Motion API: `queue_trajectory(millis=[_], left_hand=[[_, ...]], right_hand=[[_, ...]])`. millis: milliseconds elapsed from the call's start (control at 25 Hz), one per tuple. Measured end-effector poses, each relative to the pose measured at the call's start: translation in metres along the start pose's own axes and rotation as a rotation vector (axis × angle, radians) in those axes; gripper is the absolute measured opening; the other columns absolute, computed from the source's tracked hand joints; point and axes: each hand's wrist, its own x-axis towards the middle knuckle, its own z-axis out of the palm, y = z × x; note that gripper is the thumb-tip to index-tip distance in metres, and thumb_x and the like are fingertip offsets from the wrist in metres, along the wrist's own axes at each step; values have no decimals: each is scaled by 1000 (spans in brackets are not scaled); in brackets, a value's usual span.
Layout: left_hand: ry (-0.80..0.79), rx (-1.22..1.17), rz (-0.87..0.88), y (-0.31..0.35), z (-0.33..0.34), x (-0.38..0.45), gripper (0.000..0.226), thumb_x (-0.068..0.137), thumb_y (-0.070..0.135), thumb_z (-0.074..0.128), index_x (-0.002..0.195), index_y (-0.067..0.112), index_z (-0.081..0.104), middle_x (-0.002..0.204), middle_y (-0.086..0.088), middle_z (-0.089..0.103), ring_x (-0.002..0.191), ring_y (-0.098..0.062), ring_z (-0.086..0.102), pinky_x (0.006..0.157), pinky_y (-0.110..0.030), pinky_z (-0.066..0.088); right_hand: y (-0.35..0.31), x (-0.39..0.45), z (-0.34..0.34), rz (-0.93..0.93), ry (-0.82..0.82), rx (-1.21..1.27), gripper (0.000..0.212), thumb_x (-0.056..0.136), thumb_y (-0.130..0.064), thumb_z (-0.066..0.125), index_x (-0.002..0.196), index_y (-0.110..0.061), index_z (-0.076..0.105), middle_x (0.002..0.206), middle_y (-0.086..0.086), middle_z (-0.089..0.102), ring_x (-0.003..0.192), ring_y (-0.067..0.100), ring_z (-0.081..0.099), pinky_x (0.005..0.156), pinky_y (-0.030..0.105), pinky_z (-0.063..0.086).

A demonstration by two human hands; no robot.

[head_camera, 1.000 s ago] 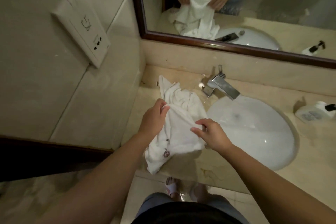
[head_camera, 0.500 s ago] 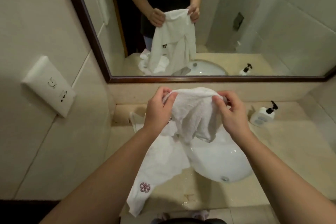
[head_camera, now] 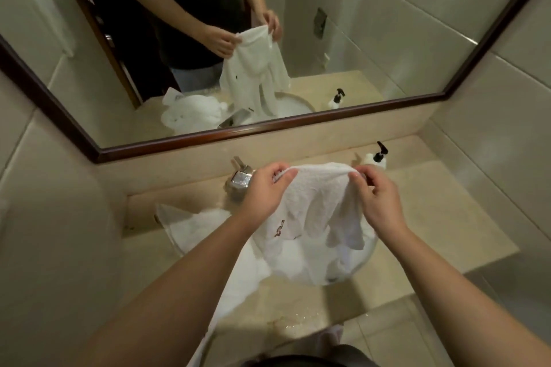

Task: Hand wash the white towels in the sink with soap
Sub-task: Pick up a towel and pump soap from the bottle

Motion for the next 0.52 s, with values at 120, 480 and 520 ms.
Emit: queue_trajectory(millis=[120, 480, 520], left_hand=[[-39, 10, -65, -19, 37, 3, 21, 97, 33, 63, 88, 15, 67, 79, 4, 64, 72, -2, 56, 70, -21, 44], [10, 165, -304, -61, 99, 29, 21, 99, 34, 58, 88, 18, 65, 79, 6, 61, 69, -5, 53, 65, -20, 43], [11, 190, -333, -67, 104, 31, 22, 99, 35, 58, 88, 17, 65, 78, 6, 61, 67, -5, 53, 63, -19, 42]], right_hand=[[42, 5, -2, -19, 35, -170, 14, 99, -21, 57, 100, -14, 69, 107, -4, 57, 97, 7, 51, 86, 23, 40], [132, 46, 12, 30, -216, -107, 18, 100, -17, 53, 109, -13, 68, 100, -1, 70, 92, 17, 63, 83, 33, 49], [143, 50, 17, 42, -275, -145, 18, 100, -18, 53, 107, -14, 68, 102, 0, 68, 96, 19, 61, 86, 36, 47]])
